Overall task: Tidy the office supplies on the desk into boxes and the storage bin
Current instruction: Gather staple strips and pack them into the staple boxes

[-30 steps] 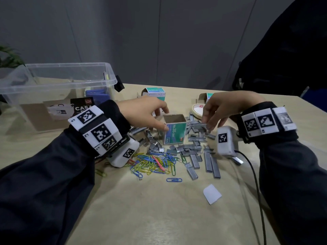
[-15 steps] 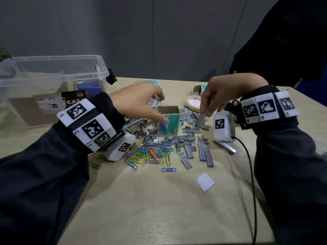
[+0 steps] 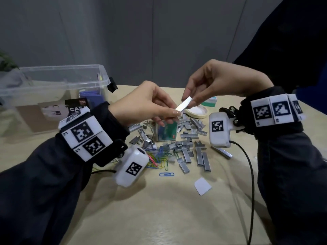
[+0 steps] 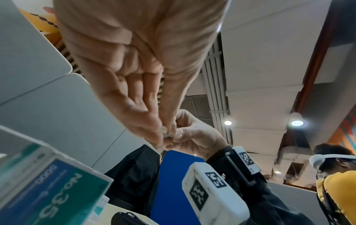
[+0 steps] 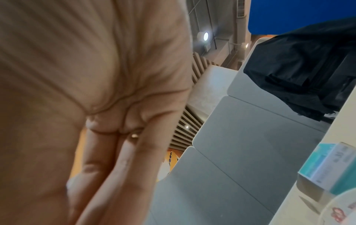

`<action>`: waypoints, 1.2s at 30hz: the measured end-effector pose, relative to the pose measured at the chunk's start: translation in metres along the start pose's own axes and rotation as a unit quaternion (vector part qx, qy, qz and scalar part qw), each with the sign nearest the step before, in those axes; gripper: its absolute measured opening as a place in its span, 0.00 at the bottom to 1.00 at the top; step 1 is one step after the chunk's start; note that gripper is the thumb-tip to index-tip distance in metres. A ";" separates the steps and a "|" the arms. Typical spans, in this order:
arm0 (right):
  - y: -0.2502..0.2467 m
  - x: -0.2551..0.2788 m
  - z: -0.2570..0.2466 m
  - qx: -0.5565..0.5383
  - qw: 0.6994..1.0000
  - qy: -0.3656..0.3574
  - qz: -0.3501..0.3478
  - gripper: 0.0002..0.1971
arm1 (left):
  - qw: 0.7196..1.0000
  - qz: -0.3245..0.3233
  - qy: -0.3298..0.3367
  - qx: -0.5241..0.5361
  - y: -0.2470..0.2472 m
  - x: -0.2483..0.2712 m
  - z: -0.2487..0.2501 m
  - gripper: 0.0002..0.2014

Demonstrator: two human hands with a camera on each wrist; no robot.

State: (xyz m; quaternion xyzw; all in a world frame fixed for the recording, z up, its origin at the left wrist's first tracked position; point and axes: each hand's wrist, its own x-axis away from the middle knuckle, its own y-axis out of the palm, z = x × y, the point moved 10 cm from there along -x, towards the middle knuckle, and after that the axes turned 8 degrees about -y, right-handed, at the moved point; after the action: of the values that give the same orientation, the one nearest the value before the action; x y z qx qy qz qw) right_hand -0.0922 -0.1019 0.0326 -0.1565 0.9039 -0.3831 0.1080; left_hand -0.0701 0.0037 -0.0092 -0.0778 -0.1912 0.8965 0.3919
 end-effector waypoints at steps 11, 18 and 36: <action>-0.007 -0.004 -0.002 0.031 0.998 -0.004 0.051 0.13 | 0.983 0.087 -0.010 0.159 -0.029 -0.002 -0.004 0.10; -0.007 -0.005 -0.001 0.005 0.998 -0.012 0.063 0.13 | 0.971 0.081 0.016 0.226 -0.038 0.000 0.002 0.13; -0.012 -0.009 -0.008 -0.039 0.989 -0.030 0.141 0.13 | 0.970 0.117 0.002 0.213 -0.050 -0.003 -0.009 0.17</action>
State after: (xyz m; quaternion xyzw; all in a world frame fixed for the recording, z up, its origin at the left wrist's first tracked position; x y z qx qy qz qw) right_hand -0.0839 -0.1013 0.0475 -0.0430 0.9275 -0.3237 0.1817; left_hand -0.0320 0.0350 0.0032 -0.0157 0.0155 0.9561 0.2921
